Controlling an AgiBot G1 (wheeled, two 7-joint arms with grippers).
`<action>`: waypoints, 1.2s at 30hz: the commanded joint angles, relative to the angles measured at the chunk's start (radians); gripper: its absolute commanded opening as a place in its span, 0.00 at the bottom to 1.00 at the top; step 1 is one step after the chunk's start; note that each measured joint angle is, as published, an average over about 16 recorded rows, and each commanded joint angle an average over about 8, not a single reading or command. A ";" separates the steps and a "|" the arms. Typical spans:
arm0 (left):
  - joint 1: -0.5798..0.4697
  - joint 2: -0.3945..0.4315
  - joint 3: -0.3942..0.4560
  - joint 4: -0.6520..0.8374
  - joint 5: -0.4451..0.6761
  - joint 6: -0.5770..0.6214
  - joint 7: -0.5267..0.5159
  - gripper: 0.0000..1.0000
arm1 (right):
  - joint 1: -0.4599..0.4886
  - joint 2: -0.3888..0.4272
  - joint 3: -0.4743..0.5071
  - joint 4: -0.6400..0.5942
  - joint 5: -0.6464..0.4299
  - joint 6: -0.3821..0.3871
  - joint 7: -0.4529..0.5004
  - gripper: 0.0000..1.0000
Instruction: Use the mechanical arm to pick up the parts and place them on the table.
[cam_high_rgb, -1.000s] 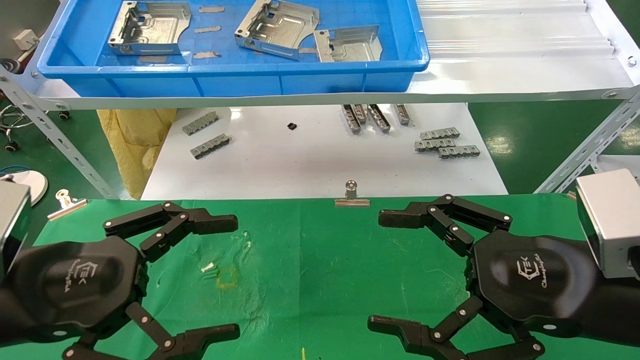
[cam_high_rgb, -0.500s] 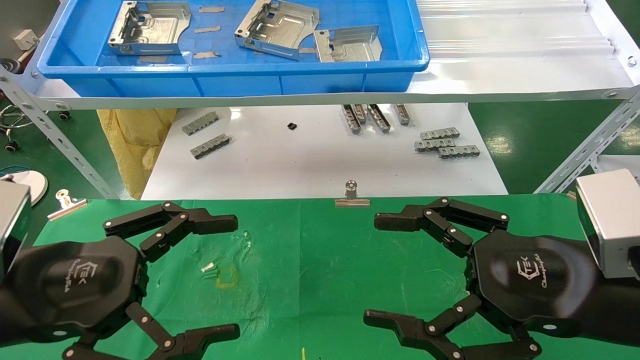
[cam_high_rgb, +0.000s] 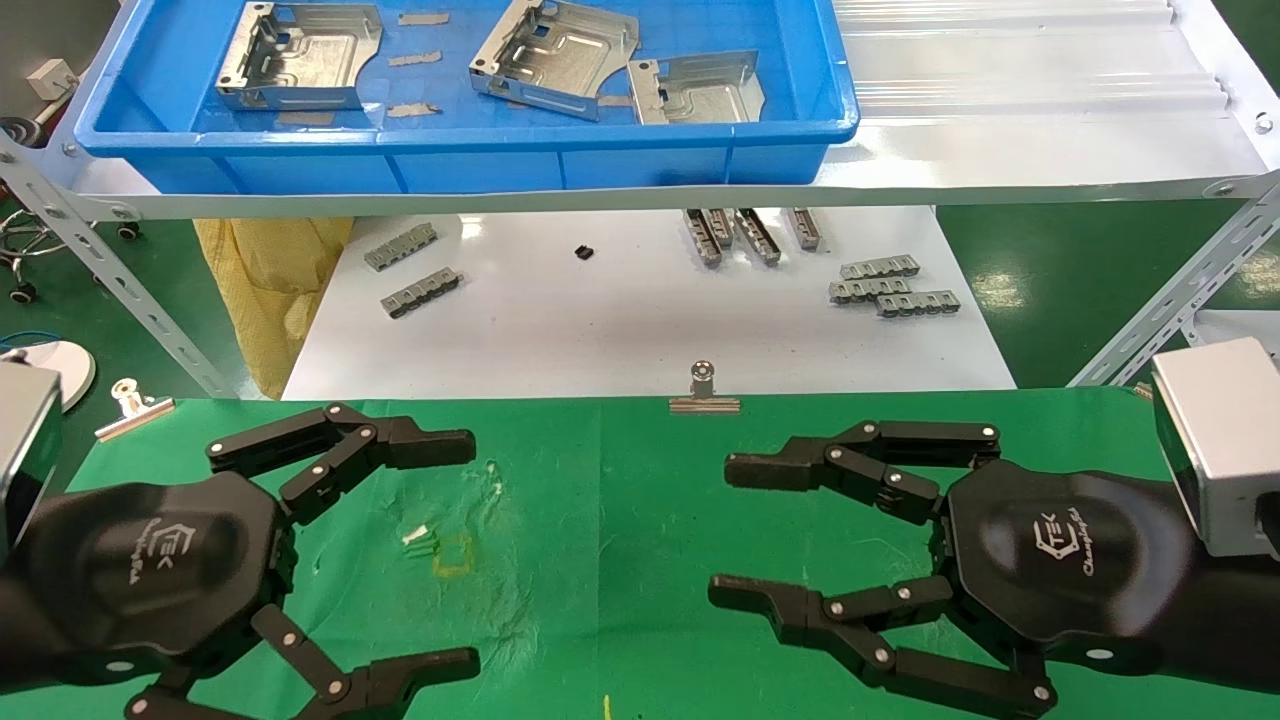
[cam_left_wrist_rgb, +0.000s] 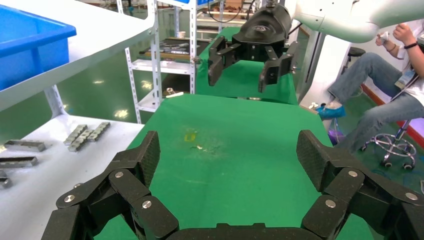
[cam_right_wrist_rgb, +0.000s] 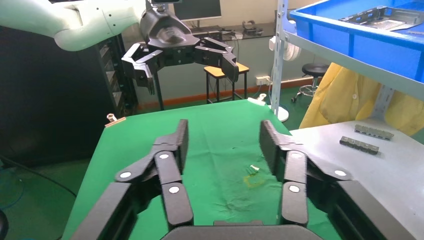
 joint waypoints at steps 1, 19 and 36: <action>0.000 0.000 0.000 0.000 0.000 0.000 0.000 1.00 | 0.000 0.000 0.000 0.000 0.000 0.000 0.000 0.00; -0.109 0.022 0.003 0.007 0.051 -0.047 -0.017 1.00 | 0.000 0.000 0.000 0.000 0.000 0.000 0.000 0.00; -0.840 0.486 0.241 0.722 0.574 -0.334 -0.047 1.00 | 0.000 0.000 0.000 0.000 0.000 0.000 0.000 0.00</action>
